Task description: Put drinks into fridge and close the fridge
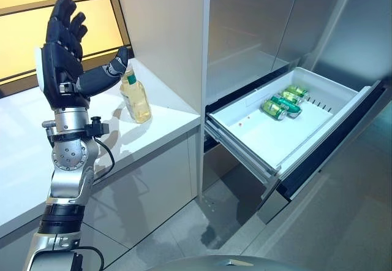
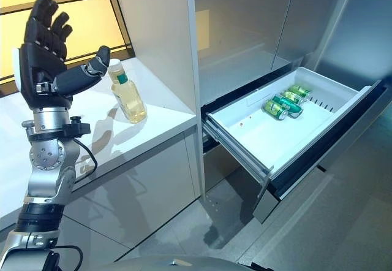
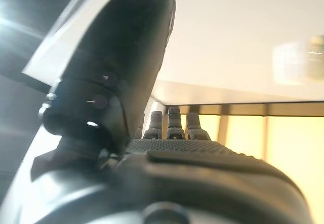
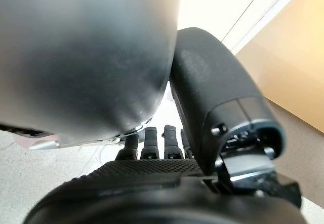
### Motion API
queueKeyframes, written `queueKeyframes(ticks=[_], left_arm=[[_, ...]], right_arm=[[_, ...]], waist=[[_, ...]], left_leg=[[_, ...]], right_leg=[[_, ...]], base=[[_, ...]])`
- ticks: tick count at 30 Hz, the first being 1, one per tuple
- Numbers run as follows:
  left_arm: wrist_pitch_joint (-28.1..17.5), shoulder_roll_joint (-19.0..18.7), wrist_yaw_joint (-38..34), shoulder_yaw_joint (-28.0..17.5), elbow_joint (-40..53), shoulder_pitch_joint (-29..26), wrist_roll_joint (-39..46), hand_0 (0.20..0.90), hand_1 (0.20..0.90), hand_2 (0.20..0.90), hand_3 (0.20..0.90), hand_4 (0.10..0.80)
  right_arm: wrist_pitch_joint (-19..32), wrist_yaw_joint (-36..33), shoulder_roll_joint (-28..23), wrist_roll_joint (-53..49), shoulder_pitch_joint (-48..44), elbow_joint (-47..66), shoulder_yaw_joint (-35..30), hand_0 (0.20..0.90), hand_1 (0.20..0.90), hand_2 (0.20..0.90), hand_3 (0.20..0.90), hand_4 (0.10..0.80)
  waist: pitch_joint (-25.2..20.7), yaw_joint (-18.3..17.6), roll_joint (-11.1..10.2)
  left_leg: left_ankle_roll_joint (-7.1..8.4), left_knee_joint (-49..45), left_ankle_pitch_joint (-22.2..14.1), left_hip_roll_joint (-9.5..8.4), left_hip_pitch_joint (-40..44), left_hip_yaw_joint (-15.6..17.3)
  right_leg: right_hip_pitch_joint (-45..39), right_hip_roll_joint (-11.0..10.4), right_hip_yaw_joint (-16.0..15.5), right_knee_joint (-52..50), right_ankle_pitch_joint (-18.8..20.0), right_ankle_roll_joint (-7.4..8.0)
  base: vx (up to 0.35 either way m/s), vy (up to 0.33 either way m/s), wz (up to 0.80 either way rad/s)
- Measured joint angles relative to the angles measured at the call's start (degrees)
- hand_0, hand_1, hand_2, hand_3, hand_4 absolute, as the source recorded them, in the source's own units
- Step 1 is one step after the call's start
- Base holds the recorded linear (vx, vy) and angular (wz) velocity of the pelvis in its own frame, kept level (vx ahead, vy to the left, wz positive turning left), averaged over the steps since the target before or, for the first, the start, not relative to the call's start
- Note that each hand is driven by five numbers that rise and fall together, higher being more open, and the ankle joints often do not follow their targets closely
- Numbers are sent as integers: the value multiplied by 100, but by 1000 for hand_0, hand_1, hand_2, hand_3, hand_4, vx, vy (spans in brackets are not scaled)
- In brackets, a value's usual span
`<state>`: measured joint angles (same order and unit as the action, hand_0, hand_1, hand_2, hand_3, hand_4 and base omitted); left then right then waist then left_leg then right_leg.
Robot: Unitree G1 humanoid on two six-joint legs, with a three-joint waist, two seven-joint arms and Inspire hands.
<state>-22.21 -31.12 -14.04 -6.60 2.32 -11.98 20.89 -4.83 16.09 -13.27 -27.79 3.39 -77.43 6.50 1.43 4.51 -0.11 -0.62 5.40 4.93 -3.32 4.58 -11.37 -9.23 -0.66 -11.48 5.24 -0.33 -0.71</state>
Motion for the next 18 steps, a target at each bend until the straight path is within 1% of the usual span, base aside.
queueKeyframes(ticks=[7,11,18], left_arm=[[221,-109,89,97,-689,0,-2,900,900,900,900,800],[323,-117,91,226,-1129,1,-7,900,900,900,900,800],[341,-111,214,307,-1888,1,-31,900,900,900,900,800]], right_arm=[[-82,11,-27,135,-102,10,-8,900,900,900,900,800],[-135,37,-46,210,-140,41,-9,900,900,900,900,800],[-141,-35,4,214,-137,209,-22,900,900,900,900,800]], waist=[[65,-100,18],[125,-132,13],[202,-270,-18]], left_leg=[[0,0,0,4,22,25],[-28,0,-9,12,85,118],[-41,0,-5,19,110,177]], right_leg=[[-4,0,29,0,1,0],[-32,0,133,0,1,0],[-30,4,206,0,3,0]], base=[[11,16,-2],[10,21,-12],[10,26,-6]])
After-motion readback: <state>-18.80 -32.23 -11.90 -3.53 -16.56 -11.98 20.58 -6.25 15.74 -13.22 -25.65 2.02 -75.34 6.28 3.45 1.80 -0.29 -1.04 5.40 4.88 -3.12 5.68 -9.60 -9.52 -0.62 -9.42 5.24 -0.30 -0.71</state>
